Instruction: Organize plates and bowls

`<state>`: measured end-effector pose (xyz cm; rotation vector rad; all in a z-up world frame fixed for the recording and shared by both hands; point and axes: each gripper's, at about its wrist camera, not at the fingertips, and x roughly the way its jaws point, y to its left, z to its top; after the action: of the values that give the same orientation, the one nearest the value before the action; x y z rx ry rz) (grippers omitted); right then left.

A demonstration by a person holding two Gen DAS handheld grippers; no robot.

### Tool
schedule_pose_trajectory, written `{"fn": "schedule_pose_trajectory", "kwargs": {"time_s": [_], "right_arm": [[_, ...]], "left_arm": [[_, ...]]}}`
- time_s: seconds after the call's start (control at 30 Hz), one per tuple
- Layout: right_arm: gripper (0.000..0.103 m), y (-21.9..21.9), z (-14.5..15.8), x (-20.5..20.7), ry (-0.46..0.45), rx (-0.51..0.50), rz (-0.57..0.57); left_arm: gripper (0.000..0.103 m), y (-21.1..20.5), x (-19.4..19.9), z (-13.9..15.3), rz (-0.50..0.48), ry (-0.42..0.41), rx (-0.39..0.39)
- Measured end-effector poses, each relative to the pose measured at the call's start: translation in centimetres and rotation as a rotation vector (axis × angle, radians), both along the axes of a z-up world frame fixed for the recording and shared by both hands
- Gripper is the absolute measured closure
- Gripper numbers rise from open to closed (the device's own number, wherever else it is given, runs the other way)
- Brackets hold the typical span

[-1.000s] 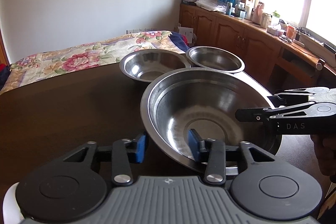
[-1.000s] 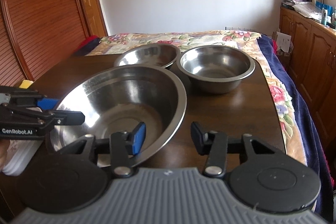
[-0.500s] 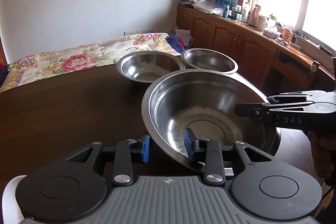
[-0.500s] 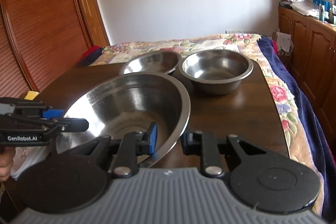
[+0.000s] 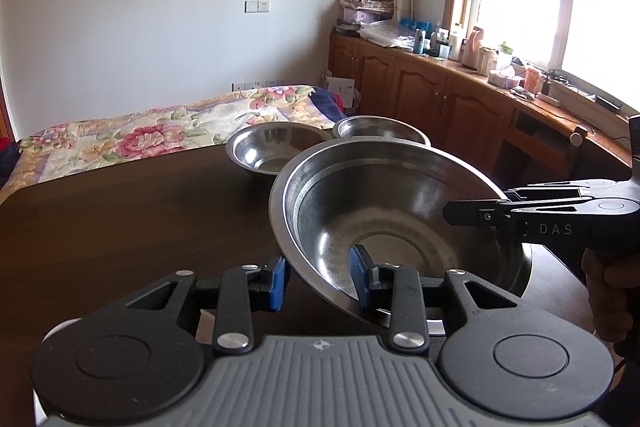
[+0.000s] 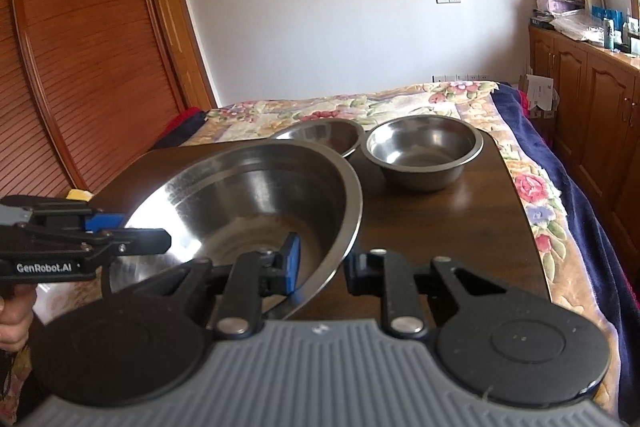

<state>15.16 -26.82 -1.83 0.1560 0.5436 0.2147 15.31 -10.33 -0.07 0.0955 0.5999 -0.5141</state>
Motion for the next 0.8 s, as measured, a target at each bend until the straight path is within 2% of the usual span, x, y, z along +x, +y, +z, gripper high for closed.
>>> {"fn": "schedule_pose_trajectory", "kwargs": {"time_s": [0.4, 0.8], "right_arm": [[0.078, 1.7, -0.6, -2.6, 0.005, -0.041, 0.014], [0.078, 2.1, -1.6, -3.8, 0.028, -0.029, 0.023]], "left_arm": [[0.042, 1.4, -3.0, -1.0, -0.004, 0.005, 0.007], [0.042, 1.7, -4.6, -2.0, 0.0, 0.01, 0.031]]}}
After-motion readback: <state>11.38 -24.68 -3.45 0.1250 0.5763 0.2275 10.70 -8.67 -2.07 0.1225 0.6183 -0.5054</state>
